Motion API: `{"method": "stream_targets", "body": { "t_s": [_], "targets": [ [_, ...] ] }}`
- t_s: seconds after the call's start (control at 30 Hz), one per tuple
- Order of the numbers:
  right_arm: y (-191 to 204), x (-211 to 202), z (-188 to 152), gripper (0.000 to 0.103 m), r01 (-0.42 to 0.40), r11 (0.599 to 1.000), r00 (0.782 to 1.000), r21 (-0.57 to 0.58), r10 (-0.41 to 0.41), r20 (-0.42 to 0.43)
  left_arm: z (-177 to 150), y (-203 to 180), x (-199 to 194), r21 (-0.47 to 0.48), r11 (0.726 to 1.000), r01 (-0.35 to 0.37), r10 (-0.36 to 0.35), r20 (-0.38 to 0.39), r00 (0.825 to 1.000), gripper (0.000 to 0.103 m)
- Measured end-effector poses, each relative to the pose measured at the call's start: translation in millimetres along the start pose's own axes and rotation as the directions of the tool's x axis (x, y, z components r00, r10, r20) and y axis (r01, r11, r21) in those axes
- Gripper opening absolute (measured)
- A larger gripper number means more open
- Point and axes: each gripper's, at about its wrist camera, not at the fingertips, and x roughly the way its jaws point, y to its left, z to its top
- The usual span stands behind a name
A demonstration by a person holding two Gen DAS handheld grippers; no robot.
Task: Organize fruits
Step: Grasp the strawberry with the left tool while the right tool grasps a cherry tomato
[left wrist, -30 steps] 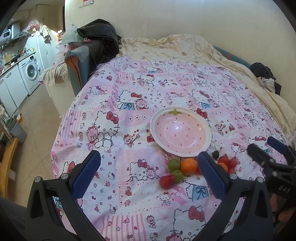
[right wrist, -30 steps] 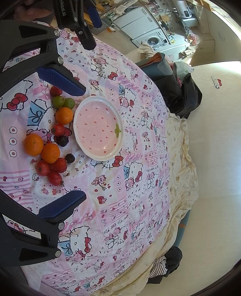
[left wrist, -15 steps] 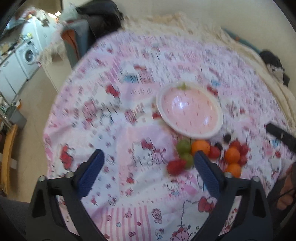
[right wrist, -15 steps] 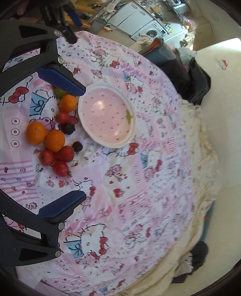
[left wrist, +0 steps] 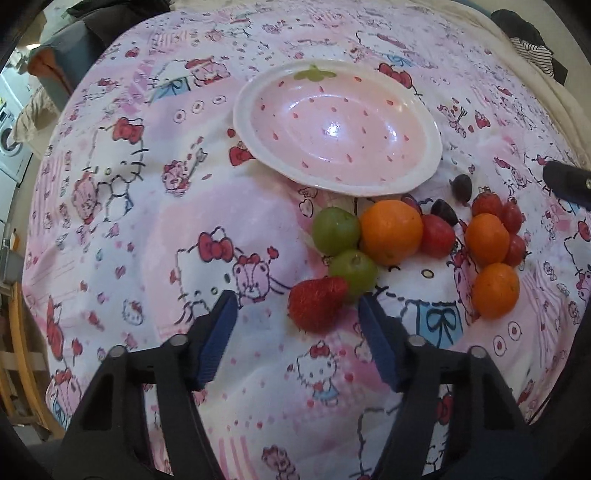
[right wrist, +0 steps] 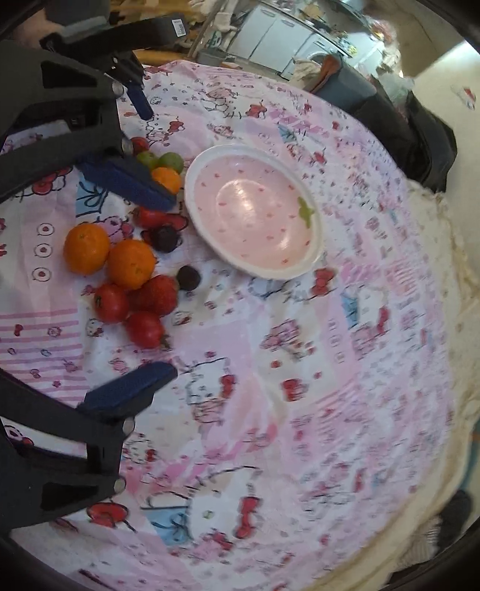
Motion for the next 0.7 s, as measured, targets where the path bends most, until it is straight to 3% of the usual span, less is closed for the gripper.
{"method": "stream_targets", "body": {
  "t_s": [0.17,0.3,0.4,0.43,0.63,0.7],
  "targets": [
    [-10.1,5.2,-1.7,0.078,-0.017,0.998,0.999,0.067,0.019,-0.030,4.5,2.4,5.5,0.013,0.999,0.039,-0.039,-0.017,0.999,0.059],
    [-6.7,7.4,-1.6,0.078,-0.011,0.999,0.999,0.049,0.013,-0.033,3.3,3.3,4.8,0.017,0.999,0.048,-0.047,-0.041,0.998,0.048],
    [-7.7,9.5,-2.1,0.078,-0.010,0.999,0.999,0.053,0.012,-0.036,3.2,7.1,6.4,-0.002,0.997,0.081,-0.081,-0.047,0.996,0.028],
    [-8.8,9.7,-2.3,0.078,-0.011,0.998,0.999,0.055,0.013,-0.038,3.1,7.3,6.6,-0.005,0.996,0.094,-0.094,-0.048,0.994,0.026],
    [-9.1,13.9,-3.2,0.078,-0.019,0.998,0.998,0.053,0.022,-0.053,-0.8,5.7,-5.9,-0.020,0.996,0.086,-0.087,-0.023,0.996,0.025],
    [-12.0,15.4,-4.5,0.070,-0.034,0.997,0.997,0.067,0.038,-0.063,-0.9,9.3,-14.7,-0.054,0.994,0.097,-0.097,0.000,0.995,0.025]
  ]
}}
